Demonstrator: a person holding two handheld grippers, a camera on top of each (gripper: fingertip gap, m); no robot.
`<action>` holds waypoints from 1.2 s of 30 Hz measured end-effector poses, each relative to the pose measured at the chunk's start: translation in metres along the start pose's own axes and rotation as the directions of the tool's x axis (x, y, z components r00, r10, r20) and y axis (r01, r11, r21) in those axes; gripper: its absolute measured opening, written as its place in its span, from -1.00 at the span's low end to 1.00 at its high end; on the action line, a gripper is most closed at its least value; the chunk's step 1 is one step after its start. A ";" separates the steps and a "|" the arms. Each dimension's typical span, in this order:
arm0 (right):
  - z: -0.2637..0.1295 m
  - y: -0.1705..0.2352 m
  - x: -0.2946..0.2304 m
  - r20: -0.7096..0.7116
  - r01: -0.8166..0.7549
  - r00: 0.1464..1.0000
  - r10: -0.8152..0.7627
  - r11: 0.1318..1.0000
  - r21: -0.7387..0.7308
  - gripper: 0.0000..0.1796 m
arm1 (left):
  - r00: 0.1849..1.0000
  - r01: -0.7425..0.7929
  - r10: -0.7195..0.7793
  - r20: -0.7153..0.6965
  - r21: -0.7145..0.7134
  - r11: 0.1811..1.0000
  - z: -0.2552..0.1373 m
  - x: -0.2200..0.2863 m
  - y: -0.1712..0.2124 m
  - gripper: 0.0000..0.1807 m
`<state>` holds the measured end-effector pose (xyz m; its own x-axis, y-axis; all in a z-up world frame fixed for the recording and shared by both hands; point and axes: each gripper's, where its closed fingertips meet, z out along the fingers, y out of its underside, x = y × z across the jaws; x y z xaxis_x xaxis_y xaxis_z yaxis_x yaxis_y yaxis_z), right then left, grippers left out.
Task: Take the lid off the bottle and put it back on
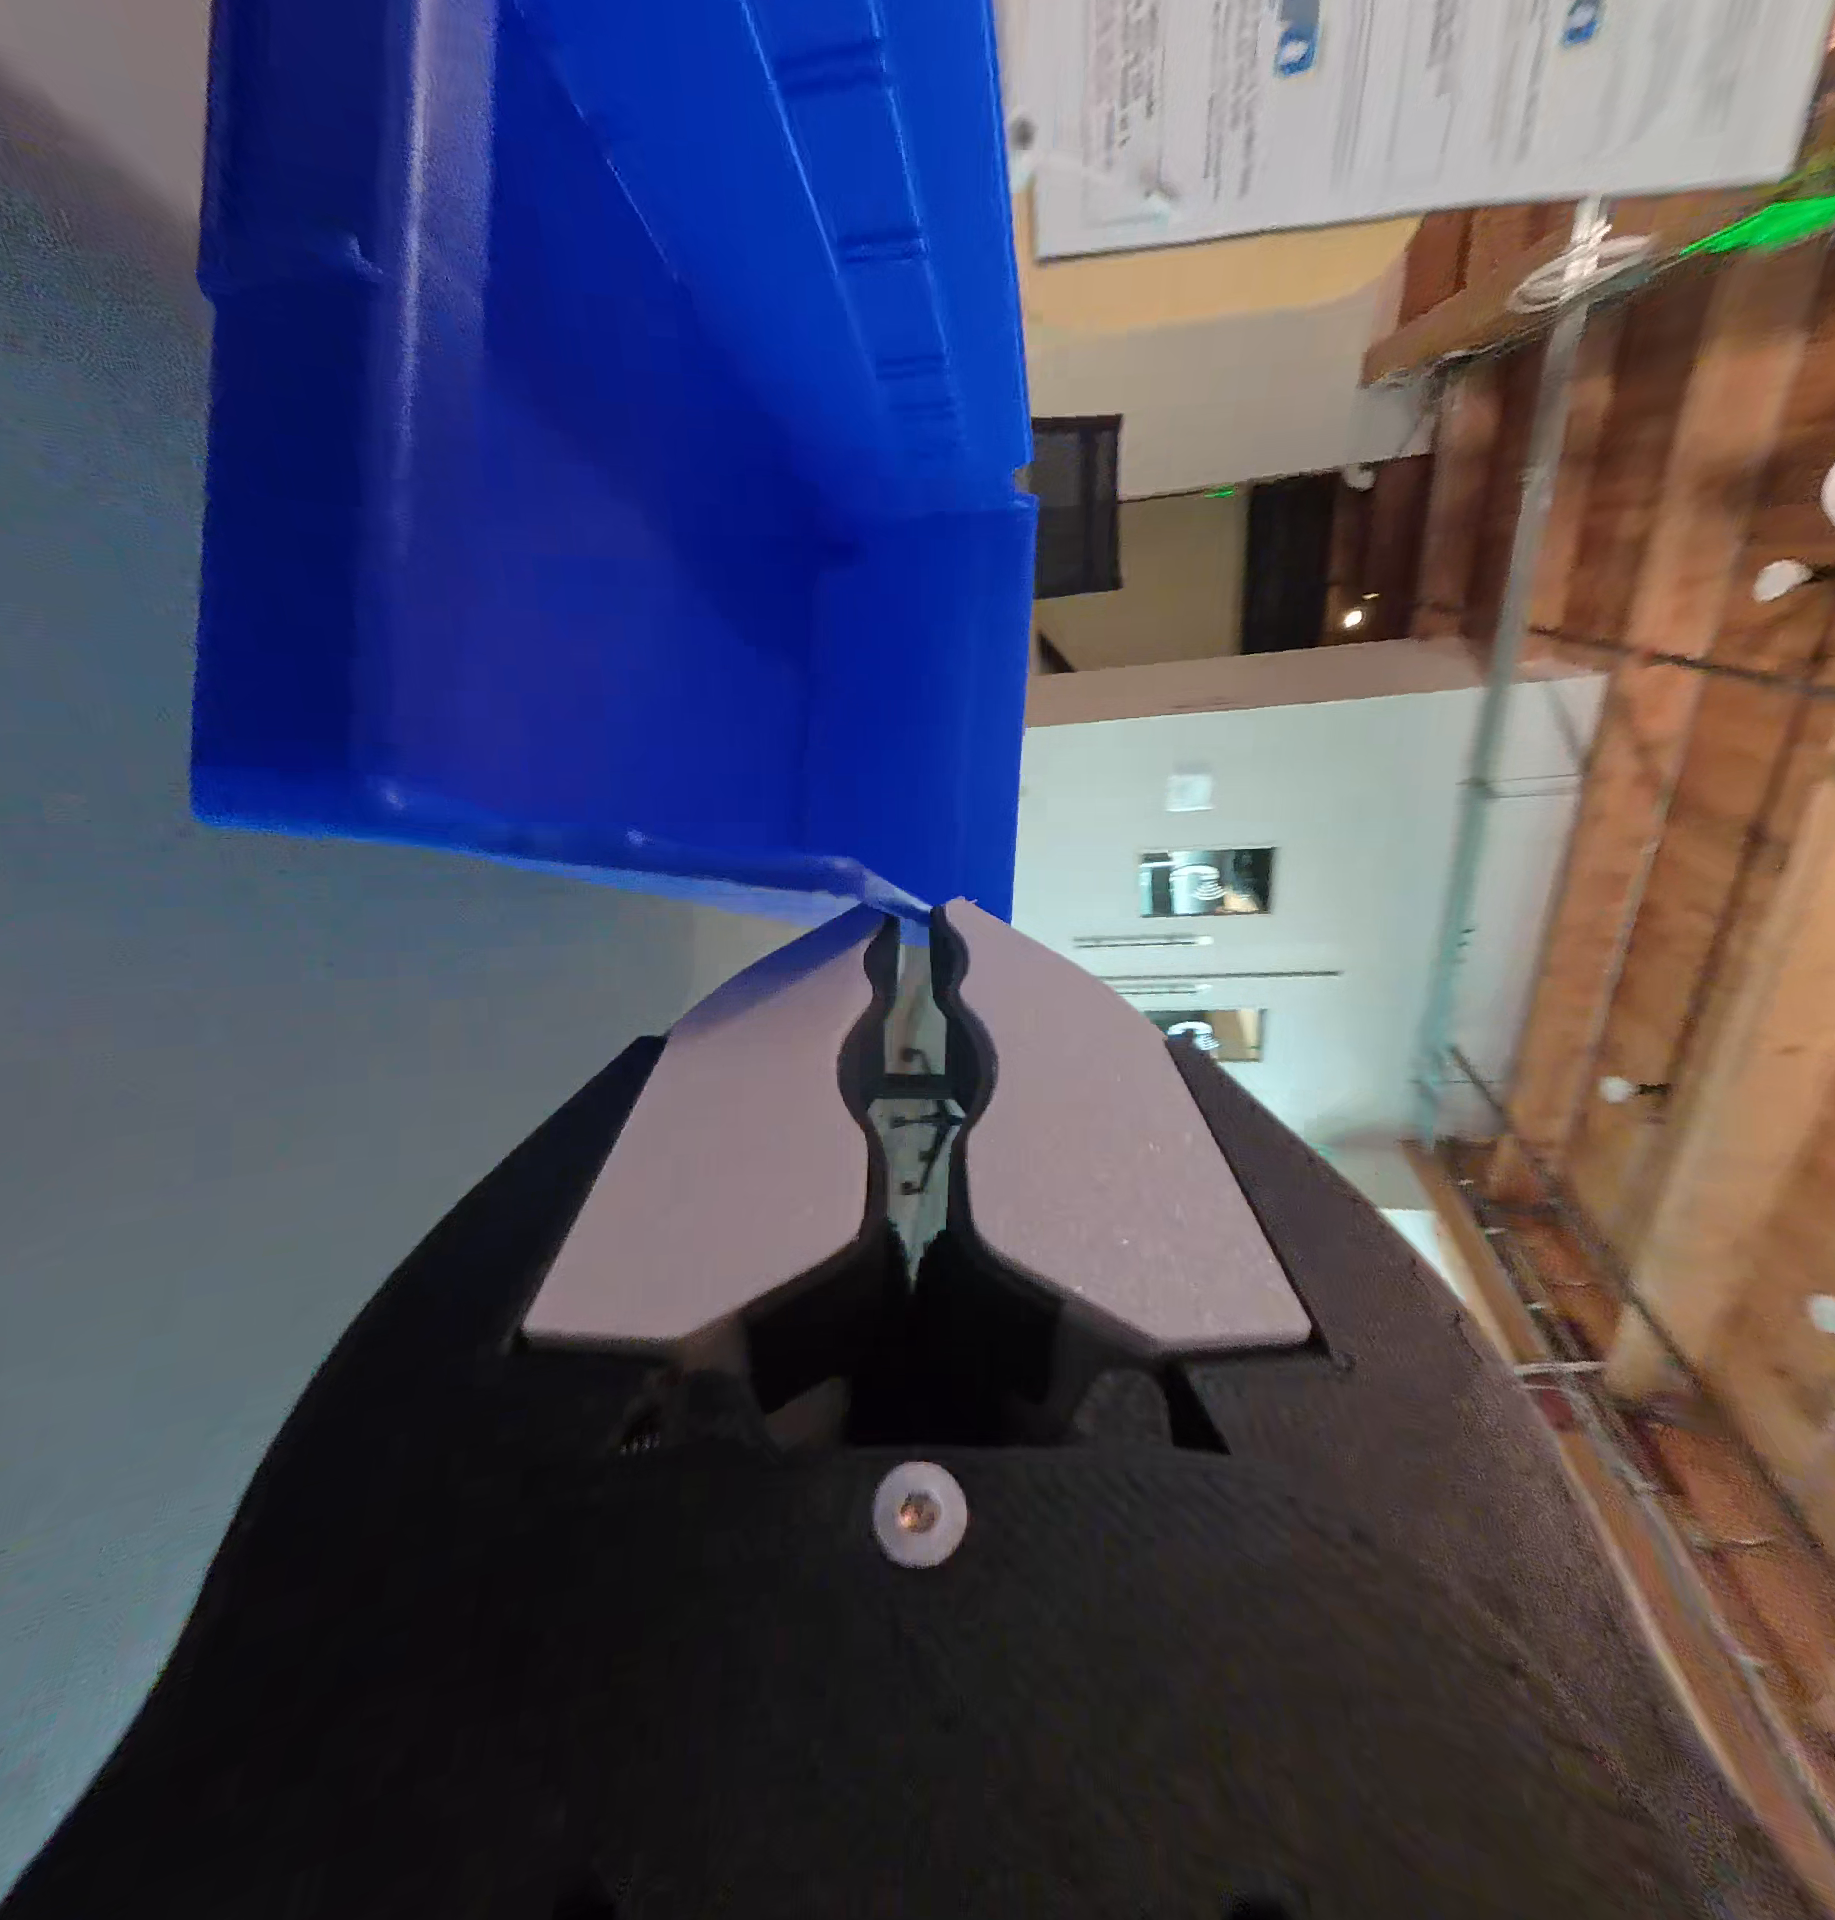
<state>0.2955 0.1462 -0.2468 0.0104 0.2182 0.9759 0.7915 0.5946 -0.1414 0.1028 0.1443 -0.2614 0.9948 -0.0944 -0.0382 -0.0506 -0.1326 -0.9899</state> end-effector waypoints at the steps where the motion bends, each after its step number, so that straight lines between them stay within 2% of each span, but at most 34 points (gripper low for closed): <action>1: 0.004 0.009 -0.009 0.029 -0.015 0.999 0.016 1.000 -0.018 -0.95 | 1.000 -0.006 0.006 -0.004 -0.029 1.000 0.005 0.006 0.009 -0.92; 3: 0.009 0.027 -0.025 0.068 -0.032 0.997 0.036 0.998 -0.056 -0.95 | 0.999 -0.046 0.046 -0.002 -0.072 0.996 0.012 0.017 0.025 -0.89; 6: 0.008 0.043 -0.030 0.055 -0.099 0.993 0.102 0.994 -0.051 -0.93 | 0.994 -0.104 0.102 -0.027 -0.080 0.991 0.015 0.032 0.039 -0.83; 9: 0.006 0.053 -0.033 0.057 -0.107 0.992 0.110 0.993 -0.053 -0.92 | 0.983 -0.159 0.147 -0.107 -0.114 0.981 0.017 0.045 0.052 -0.73; 10: 0.006 0.058 -0.037 0.078 -0.109 0.990 0.115 0.991 -0.072 -0.90 | 0.976 -0.180 0.159 -0.149 -0.140 0.974 0.016 0.050 0.057 -0.63; 13: 0.005 0.066 -0.040 0.091 -0.184 0.977 0.191 0.980 -0.077 -0.73 | 0.955 -0.209 0.170 -0.244 -0.146 0.967 0.006 0.062 0.053 -0.15; 15: 0.001 0.075 -0.034 0.071 -0.261 0.961 0.268 0.961 -0.093 -0.68 | 0.941 -0.245 0.210 -0.265 -0.107 0.964 -0.006 0.063 0.039 -0.03; 19: -0.012 0.096 -0.017 0.012 -0.367 0.927 0.375 0.914 -0.171 -0.62 | 0.885 -0.343 0.335 -0.323 0.033 0.939 -0.058 0.058 0.007 -0.02; 22: -0.023 0.102 -0.001 -0.041 -0.390 0.919 0.391 0.893 -0.223 -0.57 | 0.864 -0.425 0.435 -0.253 0.093 0.900 -0.101 0.028 -0.007 -0.12; 25: -0.028 0.079 0.019 -0.072 -0.383 0.924 0.376 0.910 -0.161 -0.55 | 0.848 -0.509 0.514 -0.127 0.074 0.858 -0.137 -0.022 -0.007 -0.18; 27: -0.026 0.054 0.031 -0.075 -0.373 0.927 0.367 0.923 -0.094 -0.55 | 0.834 -0.550 0.549 -0.060 -0.001 0.835 -0.154 -0.060 0.003 -0.20; 30: -0.022 0.009 0.043 -0.060 -0.348 0.936 0.348 0.937 0.003 -0.54 | 0.832 -0.555 0.545 -0.105 -0.155 0.817 -0.177 -0.099 0.037 -0.19; 36: -0.012 -0.090 0.031 0.135 -0.330 0.941 0.309 0.928 0.173 -0.42 | 0.867 -0.496 0.485 -0.113 -0.278 0.822 -0.202 -0.143 0.079 -0.19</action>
<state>0.2323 0.0899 -0.2021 0.1721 0.4935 0.8525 0.6252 0.6141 -0.4817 -0.0618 -0.0522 -0.3067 0.8281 -0.2573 -0.4981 -0.5600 -0.3365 -0.7571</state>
